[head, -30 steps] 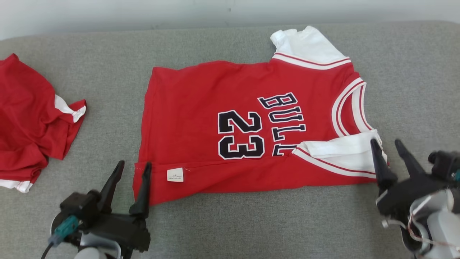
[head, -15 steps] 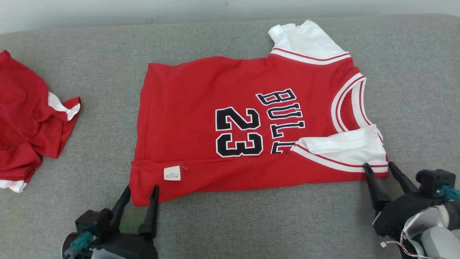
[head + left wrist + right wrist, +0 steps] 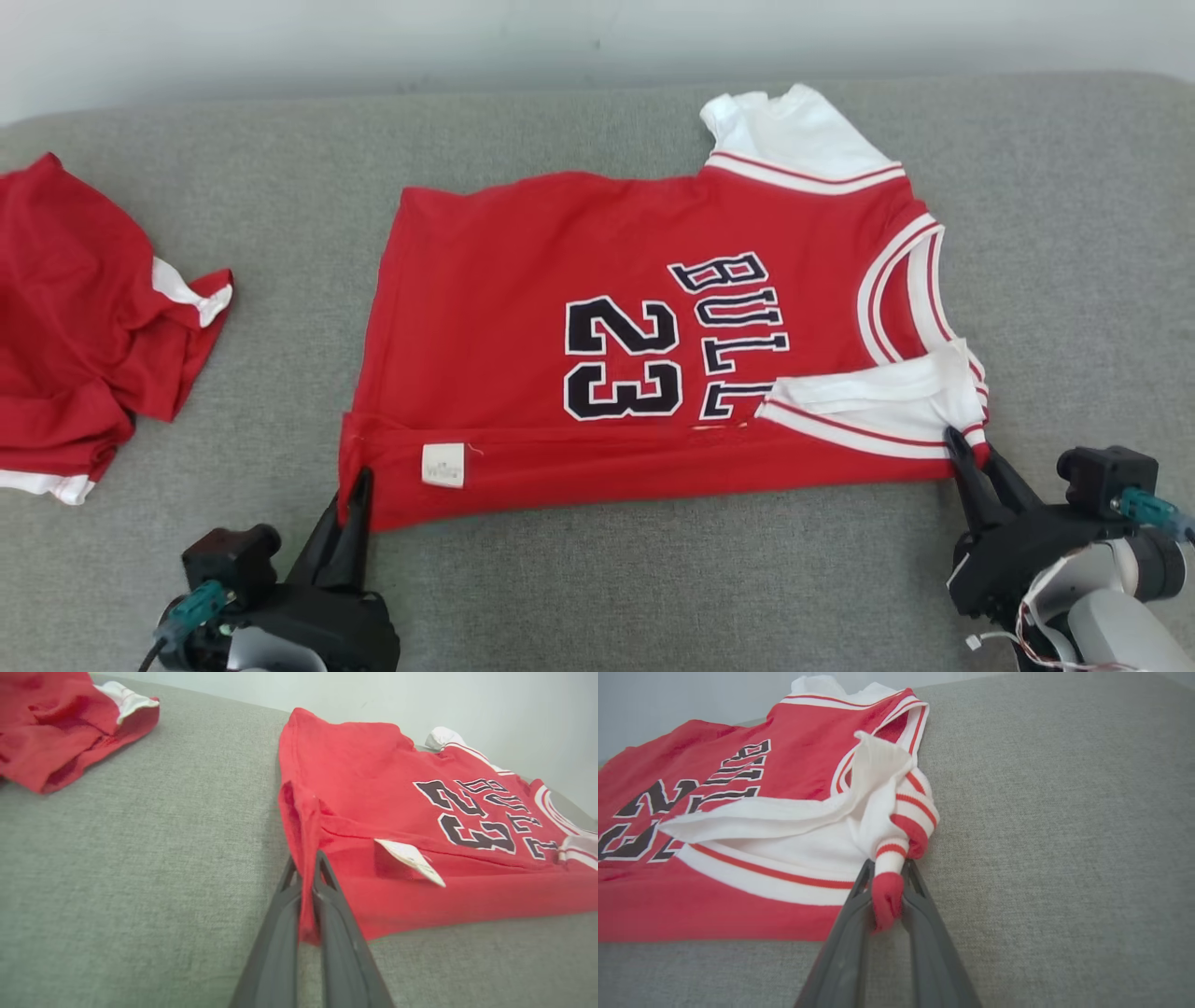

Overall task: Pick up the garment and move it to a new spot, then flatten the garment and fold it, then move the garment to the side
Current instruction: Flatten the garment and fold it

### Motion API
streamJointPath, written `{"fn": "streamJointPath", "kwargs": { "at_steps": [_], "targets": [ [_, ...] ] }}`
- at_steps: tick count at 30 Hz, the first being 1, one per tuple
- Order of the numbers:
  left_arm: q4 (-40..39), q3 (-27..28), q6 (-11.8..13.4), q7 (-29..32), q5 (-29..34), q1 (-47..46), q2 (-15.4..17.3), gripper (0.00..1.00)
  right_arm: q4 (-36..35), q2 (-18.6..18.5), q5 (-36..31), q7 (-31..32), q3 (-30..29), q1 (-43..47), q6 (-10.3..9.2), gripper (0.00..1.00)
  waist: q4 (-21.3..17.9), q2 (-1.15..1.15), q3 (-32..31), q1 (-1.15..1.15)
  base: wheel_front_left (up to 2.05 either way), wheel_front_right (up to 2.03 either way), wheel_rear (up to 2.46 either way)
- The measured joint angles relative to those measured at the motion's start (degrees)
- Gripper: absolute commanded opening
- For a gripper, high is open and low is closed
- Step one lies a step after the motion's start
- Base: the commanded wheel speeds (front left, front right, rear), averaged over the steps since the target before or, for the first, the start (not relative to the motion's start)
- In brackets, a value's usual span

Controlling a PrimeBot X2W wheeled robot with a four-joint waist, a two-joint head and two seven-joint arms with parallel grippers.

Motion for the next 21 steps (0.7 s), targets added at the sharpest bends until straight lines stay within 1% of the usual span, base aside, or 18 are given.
{"fn": "streamJointPath", "kwargs": {
  "at_steps": [6, 12, 14, 17, 18, 19, 20, 21],
  "targets": [
    [-3.4, 0.7, -0.1, 0.0, -0.5, 4.9, 0.3, 0.00, -5.2, -1.1, 1.9, 0.5, -0.7, 6.0, 0.00, 0.00, 0.3, 0.00, -3.2, 0.00, 0.00, 0.00, 0.00],
    [-6.8, 0.9, 0.6, 0.0, -1.1, 11.2, 0.0, 0.00, -13.1, -1.4, 2.3, 4.1, -5.0, 15.5, 0.01, 0.00, 0.8, 0.00, -5.1, -0.01, 0.00, 0.00, 0.00],
    [-8.0, 0.8, 1.4, 0.1, -1.2, 13.0, -0.3, 0.00, -15.7, -0.9, 2.0, 5.5, -6.6, 18.6, 0.01, 0.00, 1.0, 0.00, -5.2, -0.01, 0.00, 0.00, 0.00],
    [-9.5, 0.0, 2.6, 1.0, -1.0, 14.9, -0.7, 0.00, -18.3, 0.9, 1.7, 7.8, -8.7, 22.0, 0.01, 0.00, 1.2, 0.00, -5.1, 0.00, 0.00, 0.00, 0.00],
    [-9.8, -0.1, 2.9, 1.0, -1.0, 15.3, -0.8, 0.40, -18.9, 1.6, 1.4, 8.0, -9.3, 22.8, 0.01, 0.22, 1.2, 0.00, -5.1, -0.01, 0.00, 0.00, 0.00],
    [-10.0, -0.1, 3.2, 1.0, -1.0, 15.4, -0.9, 0.83, -19.5, 1.9, 0.6, 8.3, -9.7, 23.3, 0.01, 0.50, 1.2, -0.01, -5.0, -0.01, 0.00, 0.00, 0.00],
    [-10.1, -0.2, 3.6, 1.0, -0.8, 15.4, -1.0, 1.00, -20.0, 2.3, 0.0, 8.4, -10.1, 23.4, 0.01, 1.00, 1.2, 0.00, -5.0, -0.01, 0.00, 0.00, 0.00],
    [-10.4, -0.2, 3.7, 1.0, -0.6, 15.4, -1.0, 1.00, -20.5, 2.7, -0.5, 8.5, -10.4, 23.3, 0.01, 1.00, 1.1, -0.01, -5.0, 0.00, 0.00, 0.00, 0.00]
  ]
}}
